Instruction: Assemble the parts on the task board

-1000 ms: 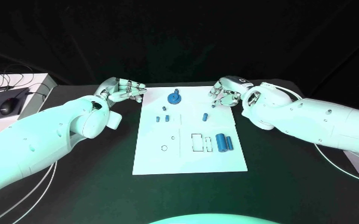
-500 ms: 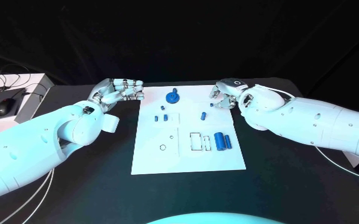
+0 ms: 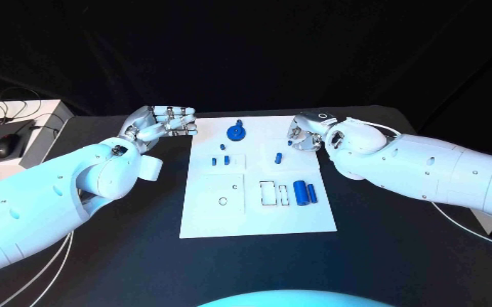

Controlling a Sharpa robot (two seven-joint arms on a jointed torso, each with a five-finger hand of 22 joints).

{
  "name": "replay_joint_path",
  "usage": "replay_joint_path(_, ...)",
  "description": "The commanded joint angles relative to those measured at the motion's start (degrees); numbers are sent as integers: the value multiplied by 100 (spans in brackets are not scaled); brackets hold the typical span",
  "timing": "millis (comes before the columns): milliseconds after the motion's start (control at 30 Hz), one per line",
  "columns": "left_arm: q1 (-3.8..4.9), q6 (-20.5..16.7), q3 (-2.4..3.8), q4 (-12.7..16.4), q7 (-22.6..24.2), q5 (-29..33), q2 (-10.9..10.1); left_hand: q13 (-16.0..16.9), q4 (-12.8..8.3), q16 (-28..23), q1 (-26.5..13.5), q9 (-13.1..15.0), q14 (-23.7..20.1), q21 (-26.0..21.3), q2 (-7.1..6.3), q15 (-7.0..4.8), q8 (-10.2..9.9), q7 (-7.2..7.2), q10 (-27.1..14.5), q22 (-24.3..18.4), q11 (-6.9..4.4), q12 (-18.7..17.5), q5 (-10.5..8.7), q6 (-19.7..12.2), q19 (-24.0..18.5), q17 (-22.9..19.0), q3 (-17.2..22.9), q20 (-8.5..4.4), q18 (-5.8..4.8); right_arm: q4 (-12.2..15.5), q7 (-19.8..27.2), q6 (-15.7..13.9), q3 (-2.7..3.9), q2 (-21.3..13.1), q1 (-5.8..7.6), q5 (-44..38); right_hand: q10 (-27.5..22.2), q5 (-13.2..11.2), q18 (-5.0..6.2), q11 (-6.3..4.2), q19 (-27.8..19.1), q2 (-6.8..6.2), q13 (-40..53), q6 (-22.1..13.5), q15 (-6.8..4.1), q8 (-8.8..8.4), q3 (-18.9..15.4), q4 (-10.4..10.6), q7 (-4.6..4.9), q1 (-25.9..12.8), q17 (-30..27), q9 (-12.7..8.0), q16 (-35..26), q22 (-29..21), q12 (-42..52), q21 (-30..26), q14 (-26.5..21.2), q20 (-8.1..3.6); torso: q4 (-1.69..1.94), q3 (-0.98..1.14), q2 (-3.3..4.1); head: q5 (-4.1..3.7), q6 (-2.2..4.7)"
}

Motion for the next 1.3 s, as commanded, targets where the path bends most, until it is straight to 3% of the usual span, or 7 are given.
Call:
replay_joint_path(33, -3, 85, 7, 22, 110, 44, -3, -3, -22, 1, 29, 1, 31, 39, 8, -3, -3, 36, 2, -75, 35, -16, 34, 24, 48, 9, 2, 12, -100, -4, 60, 112, 0, 20, -20, -50, 82, -49, -39, 2, 467, -30, -10, 60, -34, -20, 266, 18, 7, -84, -53, 0, 64, 374, -37, 92, 22, -35, 2, 3, 1, 0, 0)
replay_joint_path(233, -4, 90, 8, 20, 106, 27, -6, -2, -34, -1, 37, 3, 26, 44, 8, -3, 0, 34, -2, -122, 36, -14, 34, 32, 56, 10, 13, 8, -105, -15, 88, 113, -1, 60, -44, -19, 139, -7, -52, -8, 467, -82, -6, 101, -42, -17, 541, 67, -8, -148, -176, 9, 169, 359, -31, 136, 5, -44, 3, 2, -1, 0, 3)
replay_joint_path(800, -4, 98, 9, 18, 88, 4, -5, -2, -55, -2, 48, 3, 15, 46, 6, 0, -1, 39, -18, -164, 41, -16, 35, 31, 55, 12, 24, 7, -109, -83, 105, 114, -3, 156, -93, 23, 154, 32, -51, -12, 467, -40, -6, 136, -47, -13, 607, 121, -10, -180, -310, 17, 272, 336, -30, 167, -20, -49, 2, 2, 1, -3, -6)
replay_joint_path(900, -4, 101, 9, 16, 82, 1, -6, -2, -55, -2, 48, 3, 15, 46, 6, 0, -1, 39, -18, -164, 41, -16, 35, 31, 55, 12, 24, 7, -109, -86, 91, 96, -3, 158, -95, 23, 199, 50, -56, -31, 469, 52, -3, 233, -62, -4, 626, 127, -31, -151, -316, 42, 305, 352, -28, 205, -18, -61, 2, 1, 0, -6, -14)
replay_joint_path(1167, -4, 96, 9, 13, 75, -10, -7, -3, -78, -2, 70, 3, 7, 50, 17, 1, -1, 39, -30, -185, 45, -16, 37, 33, 55, 12, 42, 6, -110, -72, 67, 40, -4, 160, -101, 21, 322, -218, -108, -93, 480, 356, 1, 460, -89, 10, 833, 25, -88, -34, -269, 150, 468, 474, -27, 420, -16, -81, -1, 3, -3, -1, -23)
replay_joint_path(1300, -4, 98, 9, 12, 75, -14, -4, -3, -88, -1, 76, 3, 6, 51, 18, 1, 0, 39, -33, -191, 45, -16, 37, 38, 54, 13, 51, 4, -111, -53, 27, -74, -4, 153, -108, 24, 363, -364, -135, -119, 483, 415, 1, 487, -98, 5, 923, -51, -108, -49, -276, 197, 536, 527, -29, 501, -16, -92, 2, 2, -3, 0, -24)
